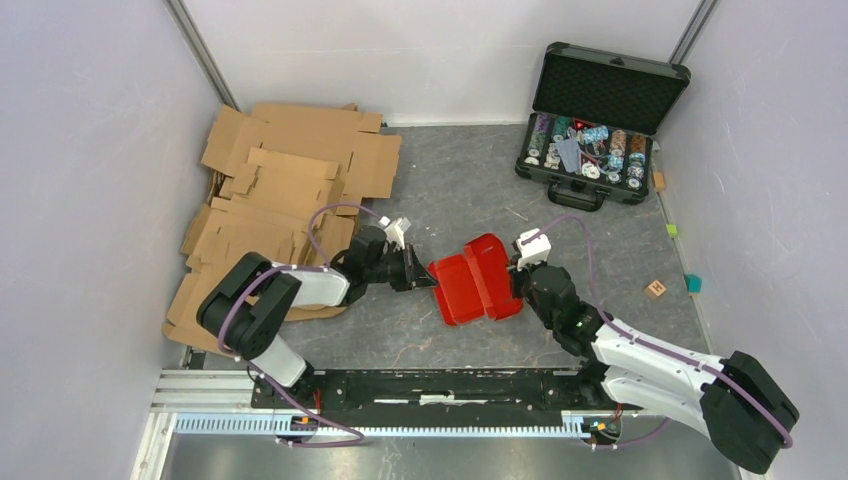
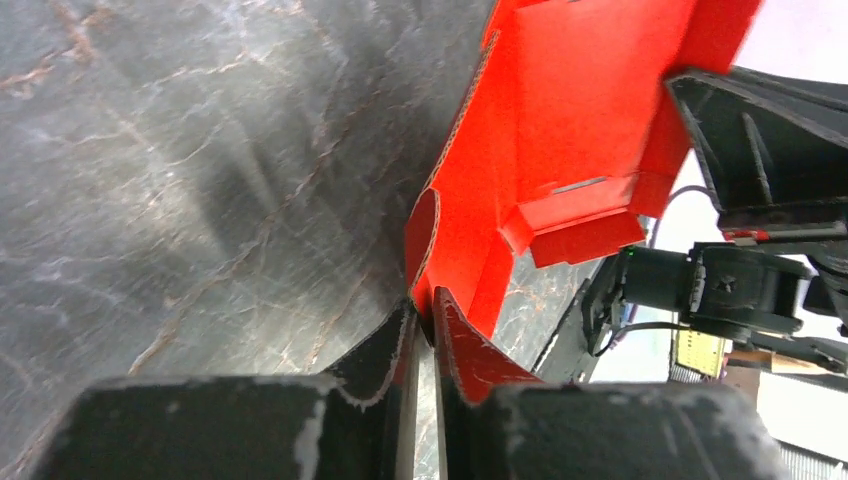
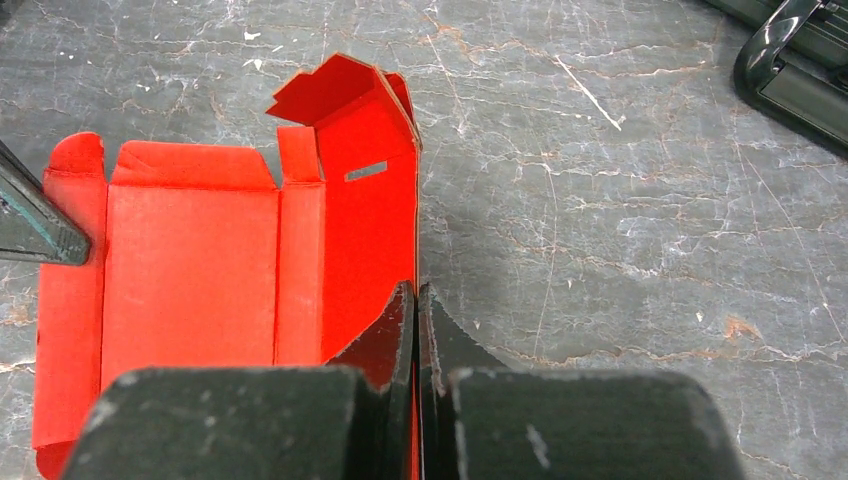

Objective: Fold the paper box

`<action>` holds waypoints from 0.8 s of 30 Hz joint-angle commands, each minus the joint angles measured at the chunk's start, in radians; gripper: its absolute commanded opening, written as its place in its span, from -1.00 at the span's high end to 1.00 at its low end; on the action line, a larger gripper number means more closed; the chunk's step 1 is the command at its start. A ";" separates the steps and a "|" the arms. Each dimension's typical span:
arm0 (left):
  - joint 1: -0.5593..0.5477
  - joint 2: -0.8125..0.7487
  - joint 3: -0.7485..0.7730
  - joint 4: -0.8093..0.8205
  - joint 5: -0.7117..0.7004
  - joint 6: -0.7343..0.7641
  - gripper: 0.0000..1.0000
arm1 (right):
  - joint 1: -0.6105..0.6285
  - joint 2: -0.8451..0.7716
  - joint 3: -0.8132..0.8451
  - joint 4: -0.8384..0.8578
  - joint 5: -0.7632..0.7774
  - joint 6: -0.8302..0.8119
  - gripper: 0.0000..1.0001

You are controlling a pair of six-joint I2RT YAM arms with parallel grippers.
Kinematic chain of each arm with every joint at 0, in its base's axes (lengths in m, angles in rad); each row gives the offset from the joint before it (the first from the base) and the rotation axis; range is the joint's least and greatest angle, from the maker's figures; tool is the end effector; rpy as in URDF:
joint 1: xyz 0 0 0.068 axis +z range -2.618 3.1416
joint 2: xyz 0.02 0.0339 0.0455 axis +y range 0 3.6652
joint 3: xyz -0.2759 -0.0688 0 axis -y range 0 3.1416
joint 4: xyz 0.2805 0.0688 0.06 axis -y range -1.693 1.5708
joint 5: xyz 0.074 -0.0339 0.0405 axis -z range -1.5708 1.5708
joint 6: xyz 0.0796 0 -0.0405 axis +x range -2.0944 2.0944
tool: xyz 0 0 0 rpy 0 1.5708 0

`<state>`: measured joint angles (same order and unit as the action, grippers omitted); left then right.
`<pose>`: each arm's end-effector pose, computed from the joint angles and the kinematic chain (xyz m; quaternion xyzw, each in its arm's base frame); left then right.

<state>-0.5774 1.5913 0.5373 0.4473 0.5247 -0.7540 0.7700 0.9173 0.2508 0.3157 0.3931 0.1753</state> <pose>0.2579 -0.2156 0.0936 0.0443 0.8630 -0.4573 0.2102 0.1995 0.1510 0.1556 -0.1286 0.8014 0.1133 0.5731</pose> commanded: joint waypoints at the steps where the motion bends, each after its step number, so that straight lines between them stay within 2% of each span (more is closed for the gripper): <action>1: -0.002 -0.040 0.006 0.146 0.076 -0.046 0.79 | -0.001 0.008 -0.004 0.051 -0.015 0.008 1.00; 3: -0.002 -0.091 0.038 0.039 0.042 0.014 0.95 | 0.000 0.018 -0.004 0.049 -0.015 0.007 1.00; 7: -0.002 -0.209 0.095 -0.159 -0.048 0.117 0.96 | -0.001 0.049 0.008 0.038 -0.011 0.007 1.00; 9: -0.002 -0.252 0.110 -0.219 -0.078 0.150 0.96 | -0.002 0.080 0.025 0.017 -0.010 0.007 0.86; 12: -0.002 -0.306 0.109 -0.249 -0.109 0.183 0.95 | -0.002 0.120 0.053 -0.006 -0.024 0.003 0.09; 15: -0.003 -0.344 0.098 -0.246 -0.107 0.213 0.96 | -0.001 0.133 0.050 0.001 -0.045 0.000 -0.41; 19: -0.011 -0.366 0.079 -0.233 -0.079 0.284 0.93 | -0.001 0.161 0.055 -0.005 -0.057 0.000 -0.78; 24: -0.010 -0.375 0.069 -0.224 -0.101 0.291 0.92 | -0.001 0.194 0.066 -0.024 -0.088 -0.016 -0.94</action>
<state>-0.5838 1.2415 0.6079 0.2100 0.4435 -0.5282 0.7677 1.0954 0.2760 0.2943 0.3393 0.1745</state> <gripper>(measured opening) 0.043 0.939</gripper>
